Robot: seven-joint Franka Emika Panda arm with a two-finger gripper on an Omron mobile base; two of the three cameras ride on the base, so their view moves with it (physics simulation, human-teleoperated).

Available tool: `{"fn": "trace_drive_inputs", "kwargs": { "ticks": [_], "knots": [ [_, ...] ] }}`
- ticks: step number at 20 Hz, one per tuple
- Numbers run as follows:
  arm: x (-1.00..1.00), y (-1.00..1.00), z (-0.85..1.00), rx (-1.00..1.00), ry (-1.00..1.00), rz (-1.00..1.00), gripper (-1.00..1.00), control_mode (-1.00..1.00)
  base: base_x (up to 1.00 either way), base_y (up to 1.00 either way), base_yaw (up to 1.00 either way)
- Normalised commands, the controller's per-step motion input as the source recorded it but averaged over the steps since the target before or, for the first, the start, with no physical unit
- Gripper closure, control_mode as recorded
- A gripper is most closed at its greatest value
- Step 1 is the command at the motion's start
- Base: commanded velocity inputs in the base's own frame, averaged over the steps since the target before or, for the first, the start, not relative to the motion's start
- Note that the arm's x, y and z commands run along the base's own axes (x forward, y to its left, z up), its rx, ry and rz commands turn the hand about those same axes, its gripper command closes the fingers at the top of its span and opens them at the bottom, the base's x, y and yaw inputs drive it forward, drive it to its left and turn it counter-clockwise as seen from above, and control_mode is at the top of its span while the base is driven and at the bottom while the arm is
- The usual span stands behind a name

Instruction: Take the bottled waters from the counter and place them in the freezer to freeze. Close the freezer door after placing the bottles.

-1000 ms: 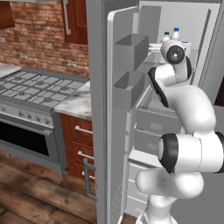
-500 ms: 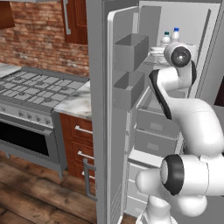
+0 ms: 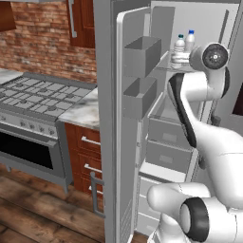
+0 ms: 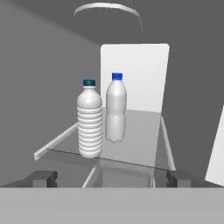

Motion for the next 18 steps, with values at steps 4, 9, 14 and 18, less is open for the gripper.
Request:
{"fn": "trace_drive_inputs", "kwargs": {
  "ticks": [4, 9, 14, 18],
  "knots": [
    [-0.89, 0.44, 0.15, 0.02, 0.10, 0.00, -1.00, -1.00, 0.00, 0.00, 0.00],
    [-0.84, 0.41, 0.24, 0.00, 0.15, 0.00, -1.00, -1.00, 0.00, 0.00, 0.00],
    [-0.78, 0.05, 0.09, 0.17, 0.14, 0.00, -1.00, -1.00, 0.00, 0.00, 0.00],
    [-0.57, 0.00, -0.02, 0.34, 0.25, 0.04, -1.00, -1.00, 0.00, 0.00, 0.00]
  ]
}}
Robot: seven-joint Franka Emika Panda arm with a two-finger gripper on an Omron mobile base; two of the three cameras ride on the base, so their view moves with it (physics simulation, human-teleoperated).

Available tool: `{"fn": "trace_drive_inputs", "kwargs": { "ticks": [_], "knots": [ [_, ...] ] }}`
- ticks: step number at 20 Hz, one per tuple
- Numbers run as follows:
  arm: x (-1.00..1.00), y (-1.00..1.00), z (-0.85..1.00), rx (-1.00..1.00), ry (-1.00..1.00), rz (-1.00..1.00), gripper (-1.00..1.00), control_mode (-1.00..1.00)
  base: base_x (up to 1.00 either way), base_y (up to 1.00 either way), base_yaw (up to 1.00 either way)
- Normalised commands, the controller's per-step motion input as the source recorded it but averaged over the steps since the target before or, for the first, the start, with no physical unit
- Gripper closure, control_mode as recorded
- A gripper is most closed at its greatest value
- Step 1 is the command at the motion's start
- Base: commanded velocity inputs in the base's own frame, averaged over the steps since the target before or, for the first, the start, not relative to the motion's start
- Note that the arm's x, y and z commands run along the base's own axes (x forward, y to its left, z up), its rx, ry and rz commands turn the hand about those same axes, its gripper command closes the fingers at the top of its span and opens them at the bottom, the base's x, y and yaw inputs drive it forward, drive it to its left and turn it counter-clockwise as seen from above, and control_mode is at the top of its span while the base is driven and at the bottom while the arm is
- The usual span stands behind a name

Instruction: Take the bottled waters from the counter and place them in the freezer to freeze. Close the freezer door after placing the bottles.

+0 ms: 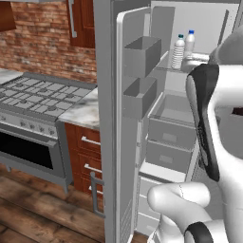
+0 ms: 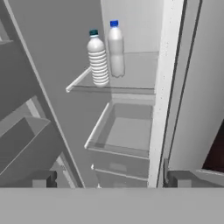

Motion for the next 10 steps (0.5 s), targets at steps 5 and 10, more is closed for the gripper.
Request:
{"fn": "trace_drive_inputs", "kwargs": {
  "ticks": [5, 10],
  "knots": [
    [-0.68, 0.00, -0.24, 0.27, 0.11, 0.08, -1.00, -1.00, 0.00, 0.00, 0.00],
    [-0.59, 0.06, -0.26, 0.04, 0.10, 0.03, -1.00, -1.00, 0.00, 0.00, 0.00]
  ]
}}
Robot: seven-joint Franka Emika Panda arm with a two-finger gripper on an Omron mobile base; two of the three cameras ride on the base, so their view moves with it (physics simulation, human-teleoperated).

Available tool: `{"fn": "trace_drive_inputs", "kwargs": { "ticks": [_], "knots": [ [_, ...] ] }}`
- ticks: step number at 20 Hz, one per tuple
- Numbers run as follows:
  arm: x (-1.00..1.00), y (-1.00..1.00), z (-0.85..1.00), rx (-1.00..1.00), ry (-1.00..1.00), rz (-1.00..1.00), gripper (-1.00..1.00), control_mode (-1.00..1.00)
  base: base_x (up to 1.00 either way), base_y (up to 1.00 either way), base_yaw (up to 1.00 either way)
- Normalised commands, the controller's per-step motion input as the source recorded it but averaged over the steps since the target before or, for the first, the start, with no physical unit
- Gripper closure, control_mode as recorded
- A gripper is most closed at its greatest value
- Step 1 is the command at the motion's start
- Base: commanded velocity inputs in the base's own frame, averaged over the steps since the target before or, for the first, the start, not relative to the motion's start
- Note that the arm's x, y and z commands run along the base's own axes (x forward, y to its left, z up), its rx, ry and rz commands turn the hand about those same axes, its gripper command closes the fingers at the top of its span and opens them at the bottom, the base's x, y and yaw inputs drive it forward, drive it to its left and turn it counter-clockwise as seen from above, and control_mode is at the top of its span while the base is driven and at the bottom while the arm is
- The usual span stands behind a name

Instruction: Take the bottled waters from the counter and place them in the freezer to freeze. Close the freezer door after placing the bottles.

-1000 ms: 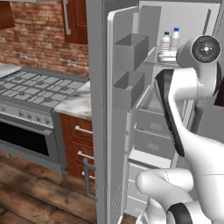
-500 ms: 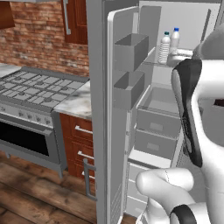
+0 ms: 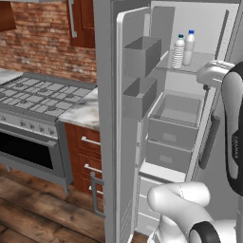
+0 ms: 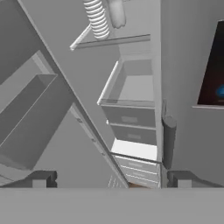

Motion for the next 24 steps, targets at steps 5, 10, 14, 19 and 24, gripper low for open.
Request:
{"fn": "trace_drive_inputs", "kwargs": {
  "ticks": [5, 10, 14, 19, 24],
  "knots": [
    [-0.43, 0.16, -0.31, -0.05, 0.21, 0.01, -1.00, -1.00, 0.00, 0.00, 0.00],
    [-0.31, 0.18, -0.45, -0.08, 0.24, 0.01, -1.00, -1.00, 0.00, 0.00, 0.00],
    [-0.32, 0.18, -0.70, 0.03, 0.09, 0.11, -1.00, -1.00, 0.00, 0.00, 0.00],
    [-0.30, 0.12, -0.73, 0.00, 0.01, 0.13, -1.00, -1.00, 0.00, 0.00, 0.00],
    [-0.06, 0.17, -0.98, -0.07, 0.00, 0.11, -1.00, -1.00, 0.00, 0.00, 0.00]
  ]
}}
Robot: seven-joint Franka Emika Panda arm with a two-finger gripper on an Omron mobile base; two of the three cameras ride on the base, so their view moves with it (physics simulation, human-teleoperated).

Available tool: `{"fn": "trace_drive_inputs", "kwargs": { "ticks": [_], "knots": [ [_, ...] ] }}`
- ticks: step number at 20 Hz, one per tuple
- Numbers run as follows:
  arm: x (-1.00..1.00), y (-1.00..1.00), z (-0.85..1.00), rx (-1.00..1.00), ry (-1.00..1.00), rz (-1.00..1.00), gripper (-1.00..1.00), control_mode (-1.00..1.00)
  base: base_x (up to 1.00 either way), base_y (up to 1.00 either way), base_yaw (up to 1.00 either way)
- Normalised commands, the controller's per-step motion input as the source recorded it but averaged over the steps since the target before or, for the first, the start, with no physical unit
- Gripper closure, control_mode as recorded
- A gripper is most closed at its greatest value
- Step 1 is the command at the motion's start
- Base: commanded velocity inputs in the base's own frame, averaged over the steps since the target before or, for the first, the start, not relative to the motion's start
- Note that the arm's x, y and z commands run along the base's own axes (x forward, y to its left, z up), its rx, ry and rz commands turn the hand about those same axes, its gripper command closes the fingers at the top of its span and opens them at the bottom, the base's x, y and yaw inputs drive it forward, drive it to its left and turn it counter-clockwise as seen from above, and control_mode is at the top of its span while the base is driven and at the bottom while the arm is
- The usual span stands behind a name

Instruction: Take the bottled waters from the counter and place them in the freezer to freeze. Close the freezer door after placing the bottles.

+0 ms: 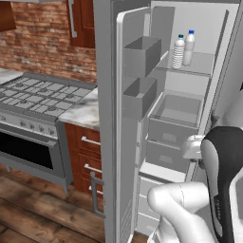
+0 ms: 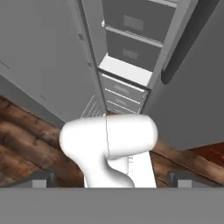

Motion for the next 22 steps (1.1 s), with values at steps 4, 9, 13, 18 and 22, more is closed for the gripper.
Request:
{"fn": "trace_drive_inputs", "kwargs": {
  "ticks": [4, 9, 13, 18, 22],
  "knots": [
    [0.00, 0.00, -0.83, -0.03, 0.02, 0.15, -1.00, -1.00, 0.00, 0.00, 0.00],
    [0.04, 0.05, -0.36, 0.00, 0.01, 0.14, -1.00, -1.00, 0.00, 0.00, 0.00],
    [0.00, 0.29, -0.01, 0.00, 0.07, 0.08, -1.00, -1.00, 0.00, 0.00, 0.00],
    [0.02, 0.07, -0.16, -0.01, 0.00, 0.00, -1.00, -1.00, 0.00, 0.00, 0.00],
    [0.02, -0.01, -0.04, 0.00, 0.00, 0.00, -1.00, -1.00, 0.00, 0.00, 0.00]
  ]
}}
